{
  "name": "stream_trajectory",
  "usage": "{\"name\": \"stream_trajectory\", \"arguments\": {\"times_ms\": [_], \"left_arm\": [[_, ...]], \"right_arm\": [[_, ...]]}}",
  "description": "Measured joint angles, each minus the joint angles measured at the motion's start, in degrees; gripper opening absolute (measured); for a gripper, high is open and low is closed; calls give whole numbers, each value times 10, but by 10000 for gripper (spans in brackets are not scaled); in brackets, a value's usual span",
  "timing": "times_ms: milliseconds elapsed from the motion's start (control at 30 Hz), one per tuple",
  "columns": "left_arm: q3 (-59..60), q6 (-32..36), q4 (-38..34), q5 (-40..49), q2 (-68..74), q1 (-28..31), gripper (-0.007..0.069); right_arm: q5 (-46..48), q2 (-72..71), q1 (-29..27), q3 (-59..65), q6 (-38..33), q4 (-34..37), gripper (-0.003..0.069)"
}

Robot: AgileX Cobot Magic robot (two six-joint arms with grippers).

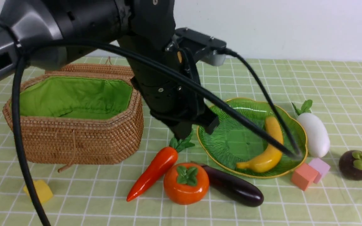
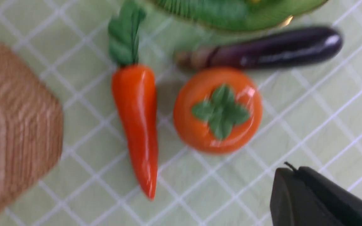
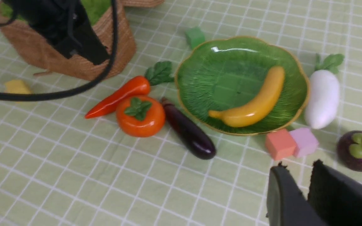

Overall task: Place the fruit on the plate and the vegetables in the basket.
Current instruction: Use the left arm to grab a carrot and put it into the left basket

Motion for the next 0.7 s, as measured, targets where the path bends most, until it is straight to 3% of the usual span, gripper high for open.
{"name": "stream_trajectory", "arguments": {"times_ms": [200, 333, 467, 700], "left_arm": [[145, -48, 14, -2, -54, 0, -13], [210, -51, 28, -71, -58, 0, -6], [227, -56, 75, -142, -26, 0, 101], [228, -85, 155, -191, 32, 0, 347]], "right_arm": [[0, 0, 0, 0, -105, 129, 139], [0, 0, 0, 0, -138, 169, 139], [2, 0, 0, 0, -148, 179, 141], [17, 0, 0, 0, -151, 181, 146]]}}
